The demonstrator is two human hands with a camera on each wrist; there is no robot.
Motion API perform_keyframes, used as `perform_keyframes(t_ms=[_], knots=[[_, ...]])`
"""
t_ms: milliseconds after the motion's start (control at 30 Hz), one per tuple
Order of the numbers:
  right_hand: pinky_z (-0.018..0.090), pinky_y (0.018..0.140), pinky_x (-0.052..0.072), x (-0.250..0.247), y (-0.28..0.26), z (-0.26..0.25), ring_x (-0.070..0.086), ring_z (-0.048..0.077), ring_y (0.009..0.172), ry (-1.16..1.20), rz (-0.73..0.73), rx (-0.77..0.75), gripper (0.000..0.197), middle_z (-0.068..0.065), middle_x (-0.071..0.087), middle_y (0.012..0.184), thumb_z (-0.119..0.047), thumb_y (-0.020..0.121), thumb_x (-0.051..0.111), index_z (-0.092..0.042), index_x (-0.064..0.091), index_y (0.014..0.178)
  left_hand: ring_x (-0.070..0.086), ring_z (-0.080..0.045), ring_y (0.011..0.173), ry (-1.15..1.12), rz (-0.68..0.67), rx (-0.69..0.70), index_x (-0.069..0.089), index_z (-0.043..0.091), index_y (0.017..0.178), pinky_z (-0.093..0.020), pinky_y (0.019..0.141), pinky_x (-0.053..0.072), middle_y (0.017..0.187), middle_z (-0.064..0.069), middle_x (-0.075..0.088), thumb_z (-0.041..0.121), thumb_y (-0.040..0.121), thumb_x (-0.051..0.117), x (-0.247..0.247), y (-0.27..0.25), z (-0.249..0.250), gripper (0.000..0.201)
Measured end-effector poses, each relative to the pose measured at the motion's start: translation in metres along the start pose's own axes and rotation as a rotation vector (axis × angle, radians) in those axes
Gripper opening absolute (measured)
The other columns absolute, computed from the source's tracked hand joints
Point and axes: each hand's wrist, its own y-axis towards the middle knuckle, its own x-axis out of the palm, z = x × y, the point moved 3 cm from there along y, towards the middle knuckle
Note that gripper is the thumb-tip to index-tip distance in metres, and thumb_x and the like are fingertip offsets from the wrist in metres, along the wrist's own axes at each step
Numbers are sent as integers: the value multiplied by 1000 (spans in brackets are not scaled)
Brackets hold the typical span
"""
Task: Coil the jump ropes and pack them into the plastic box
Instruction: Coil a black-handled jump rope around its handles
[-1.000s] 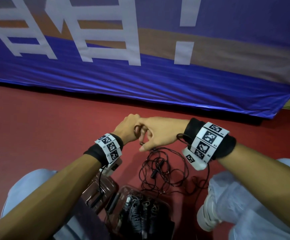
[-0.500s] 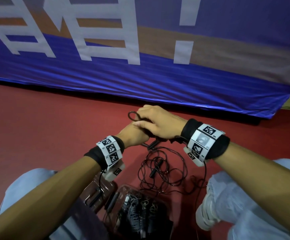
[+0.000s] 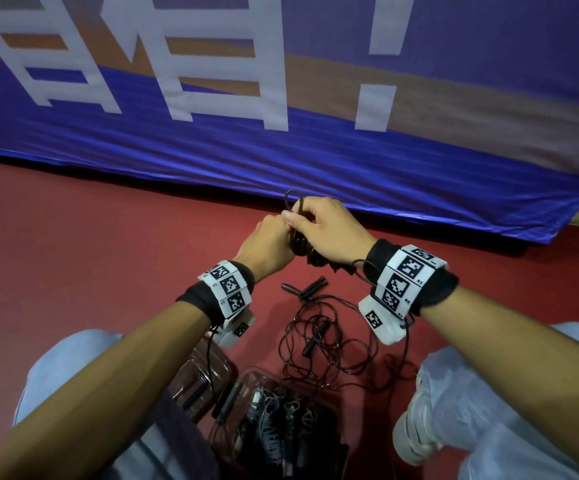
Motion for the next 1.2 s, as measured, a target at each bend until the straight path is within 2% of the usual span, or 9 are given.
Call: perform_keyframes(t_ms=[133, 267, 500, 633, 733, 833, 933, 1100, 1200], knots=[[31, 85, 45, 7, 7, 8, 60, 19, 92, -8, 37, 75, 33, 5, 61, 103, -33, 106, 51, -14, 69, 86, 50, -35, 67, 67, 107, -47, 51, 14, 84, -35, 57, 36, 69, -1, 49, 14, 90, 51, -5, -3, 1, 6], [43, 76, 49, 12, 10, 9, 61, 28, 81, -47, 21, 137, 38, 9, 61, 94, -35, 109, 40, -5, 56, 95, 60, -46, 83, 169, 186, -19, 56, 4, 106, -40, 62, 38, 91, -20, 65, 15, 93, 51, -9, -4, 5, 17], [40, 67, 37, 17, 8, 3, 54, 31, 69, -212, 68, 148, 30, -2, 56, 75, -40, 110, 23, -17, 37, 97, 62, -47, 84, 310, 232, 31, 49, 5, 108, -40, 61, 33, 92, -21, 67, 21, 96, 54, -16, -2, 12, 20], [39, 64, 36, 17, 9, 5, 54, 29, 66, -229, 63, 142, 24, 2, 59, 77, -35, 111, 25, -16, 38, 105, 61, -42, 76, 83, 184, 83, 43, 10, 96, -40, 57, 40, 84, -16, 67, 16, 87, 59, -16, -1, 12, 20], [41, 66, 36, 10, 10, 10, 59, 40, 77, -275, 110, 159, 25, 12, 65, 87, -33, 111, 27, -12, 40, 116, 64, -28, 77, -159, 135, 87, 49, 9, 105, -35, 63, 45, 82, -4, 68, 11, 83, 60, -18, 1, 6, 24], [44, 64, 39, -4, 16, 15, 63, 45, 84, -352, 206, 134, 27, 18, 67, 88, -33, 110, 27, -12, 40, 122, 48, -15, 55, -527, 44, -63, 54, 11, 102, -28, 55, 37, 64, 4, 53, 18, 85, 51, -15, 0, 3, 18], [43, 61, 37, -13, 18, 12, 62, 46, 78, -368, 271, 90, 26, 15, 66, 81, -32, 111, 28, -11, 40, 119, 42, -16, 56, -994, -49, -179, 52, 13, 94, -28, 50, 30, 63, 1, 47, 31, 97, 44, -7, -3, 10, 20], [39, 60, 32, -10, 12, 2, 50, 36, 65, -366, 287, 66, 24, -3, 51, 64, -31, 111, 28, -11, 42, 116, 39, -14, 58, -1153, 44, -123, 43, 17, 88, -27, 50, 30, 69, -1, 46, 32, 104, 48, -3, -2, 17, 22], [39, 57, 32, -13, 12, -1, 48, 33, 60, -371, 311, 42, 24, 0, 53, 65, -30, 111, 28, -11, 43, 115, 35, -14, 56, -1260, 55, -105, 42, 18, 85, -27, 49, 25, 68, -2, 42, 24, 102, 49, -6, -2, 19, 20]])
